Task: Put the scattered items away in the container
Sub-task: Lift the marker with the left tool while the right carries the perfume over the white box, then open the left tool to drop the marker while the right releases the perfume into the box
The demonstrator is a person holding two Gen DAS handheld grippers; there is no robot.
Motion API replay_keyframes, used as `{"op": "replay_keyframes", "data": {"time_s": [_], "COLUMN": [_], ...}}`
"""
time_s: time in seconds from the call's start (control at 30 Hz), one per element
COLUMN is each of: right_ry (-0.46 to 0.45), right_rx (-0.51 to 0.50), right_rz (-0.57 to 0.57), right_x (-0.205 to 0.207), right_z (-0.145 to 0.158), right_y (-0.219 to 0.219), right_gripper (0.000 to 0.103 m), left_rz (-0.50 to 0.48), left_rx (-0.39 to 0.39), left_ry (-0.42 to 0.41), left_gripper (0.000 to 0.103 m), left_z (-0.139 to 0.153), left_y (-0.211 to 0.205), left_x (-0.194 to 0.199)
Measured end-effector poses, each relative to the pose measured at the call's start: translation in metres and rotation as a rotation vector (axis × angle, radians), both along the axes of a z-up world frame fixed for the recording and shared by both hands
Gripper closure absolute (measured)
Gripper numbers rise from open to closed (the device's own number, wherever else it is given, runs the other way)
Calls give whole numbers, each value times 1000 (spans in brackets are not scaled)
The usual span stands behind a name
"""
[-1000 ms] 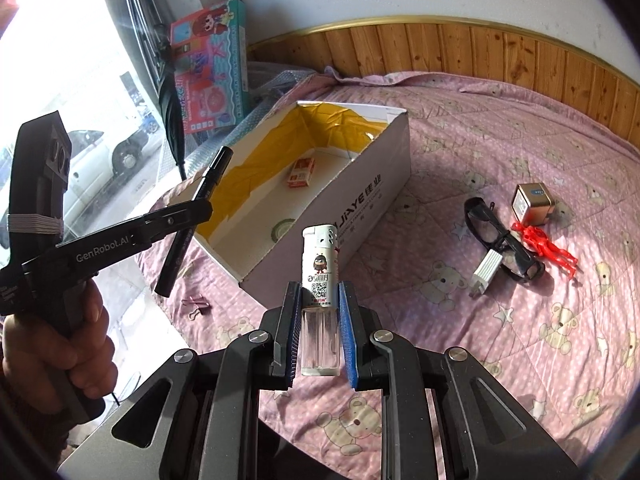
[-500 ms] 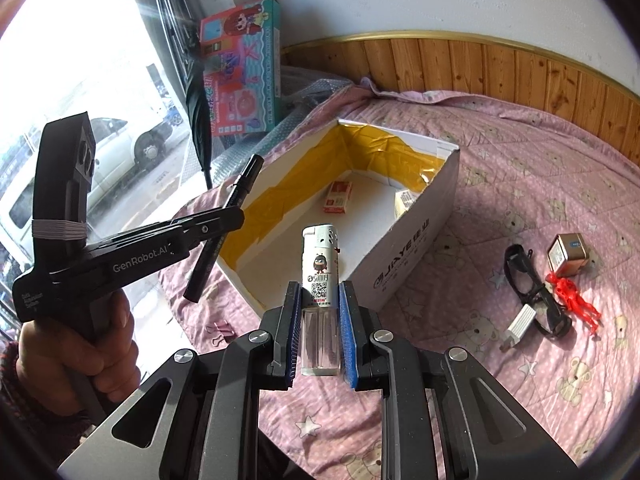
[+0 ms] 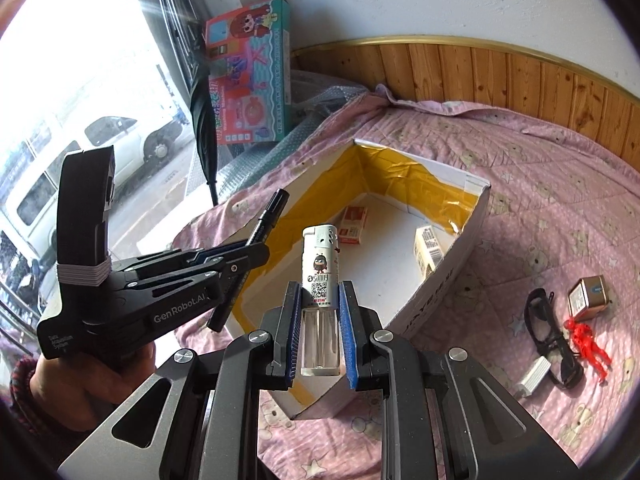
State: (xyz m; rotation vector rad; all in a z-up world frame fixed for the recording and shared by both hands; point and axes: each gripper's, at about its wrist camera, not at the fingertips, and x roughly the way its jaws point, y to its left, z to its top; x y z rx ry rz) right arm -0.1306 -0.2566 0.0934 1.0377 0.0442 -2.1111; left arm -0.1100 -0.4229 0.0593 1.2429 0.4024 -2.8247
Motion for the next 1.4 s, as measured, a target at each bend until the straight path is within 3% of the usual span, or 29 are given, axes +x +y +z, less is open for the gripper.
{"op": "replay_keyframes", "data": {"time_s": [0.6,1.03,1.4], "right_ry": [-134,-229,-269], "right_rx": [31,96,116], "right_rz": [-7,-9,-10], "right_x": [-77,-116,-125], "right_z": [-30,-53,-61], "right_y": [-34,-53,-63], "right_gripper": [84,84,84], "left_rz": [-28,-39,-59], "left_rx": [7,8,-18], "left_ry": [-186,-255,-304], "left_gripper": [89,89,89], "left_z": [-47,-56,-68], "left_y": [-20,-35,-38], "left_x": [-45,-75,-87]}}
